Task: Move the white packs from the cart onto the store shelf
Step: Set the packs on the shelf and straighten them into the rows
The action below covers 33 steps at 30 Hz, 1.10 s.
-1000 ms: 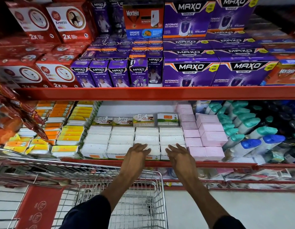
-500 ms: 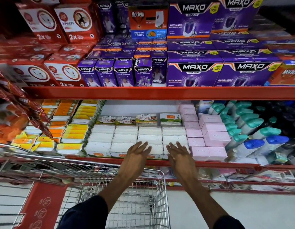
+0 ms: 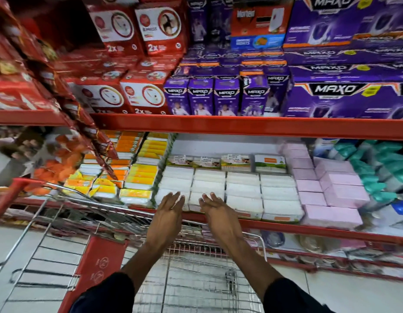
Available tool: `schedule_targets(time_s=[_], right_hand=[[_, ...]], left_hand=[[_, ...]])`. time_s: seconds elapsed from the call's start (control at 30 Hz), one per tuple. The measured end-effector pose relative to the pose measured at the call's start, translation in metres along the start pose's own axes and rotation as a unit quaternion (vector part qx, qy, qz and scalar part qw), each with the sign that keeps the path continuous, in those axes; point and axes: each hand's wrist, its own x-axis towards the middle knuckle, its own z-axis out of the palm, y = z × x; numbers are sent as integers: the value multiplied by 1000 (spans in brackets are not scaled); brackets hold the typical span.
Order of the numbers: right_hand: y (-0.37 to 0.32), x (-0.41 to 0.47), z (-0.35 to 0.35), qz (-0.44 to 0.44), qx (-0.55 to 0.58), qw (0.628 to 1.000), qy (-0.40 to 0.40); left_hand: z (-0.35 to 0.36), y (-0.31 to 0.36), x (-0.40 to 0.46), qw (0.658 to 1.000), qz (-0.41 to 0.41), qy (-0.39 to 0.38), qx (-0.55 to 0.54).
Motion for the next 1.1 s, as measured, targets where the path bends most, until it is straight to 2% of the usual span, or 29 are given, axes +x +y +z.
schedule_targets(time_s=[0.13, 0.27, 0.53, 0.73, 0.87, 1.1], right_hand=[[-7, 9, 5, 26, -22, 999, -36], [-9, 11, 4, 46, -26, 998, -42], [-10, 11, 6, 52, -42, 998, -17], [-21, -7, 20, 21, -41, 997, 54], [-31, -20, 33, 19, -57, 997, 39], [-28, -22, 53, 53, -80, 995, 11]], left_hand=[[-4, -10, 2, 1000, 3, -21, 14], [-9, -13, 5, 1000, 18, -6, 7], [-8, -21, 5, 998, 54, 1, 7], [10, -34, -17, 997, 81, -3, 1], [15, -37, -31, 996, 78, -29, 37], [28, -44, -30, 995, 79, -58, 37]])
